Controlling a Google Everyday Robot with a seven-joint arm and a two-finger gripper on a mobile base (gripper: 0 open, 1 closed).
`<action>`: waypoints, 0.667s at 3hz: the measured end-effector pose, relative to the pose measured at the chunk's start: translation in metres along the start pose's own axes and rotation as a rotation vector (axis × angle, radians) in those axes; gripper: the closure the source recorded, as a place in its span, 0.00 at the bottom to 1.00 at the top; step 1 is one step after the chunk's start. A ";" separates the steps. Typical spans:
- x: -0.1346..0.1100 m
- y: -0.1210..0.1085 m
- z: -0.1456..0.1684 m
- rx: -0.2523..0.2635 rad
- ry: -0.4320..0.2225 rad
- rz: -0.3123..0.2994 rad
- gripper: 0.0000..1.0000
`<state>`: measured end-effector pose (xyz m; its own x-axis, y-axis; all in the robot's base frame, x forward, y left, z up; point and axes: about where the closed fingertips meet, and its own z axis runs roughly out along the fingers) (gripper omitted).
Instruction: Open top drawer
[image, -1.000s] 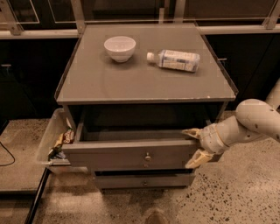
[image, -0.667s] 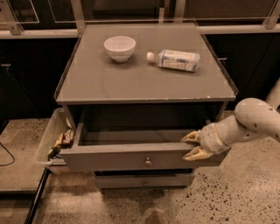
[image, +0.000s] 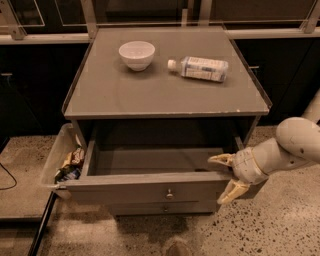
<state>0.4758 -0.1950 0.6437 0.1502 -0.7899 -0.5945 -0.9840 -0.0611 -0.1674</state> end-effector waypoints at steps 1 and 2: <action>0.001 0.003 -0.001 -0.012 -0.013 0.007 0.00; 0.007 0.026 -0.004 -0.032 -0.031 0.022 0.19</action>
Offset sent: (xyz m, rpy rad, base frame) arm -0.0522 -0.0247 -0.0118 0.0442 0.0706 -0.0005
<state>0.4513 -0.2046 0.6379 0.1305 -0.7721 -0.6219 -0.9897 -0.0637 -0.1286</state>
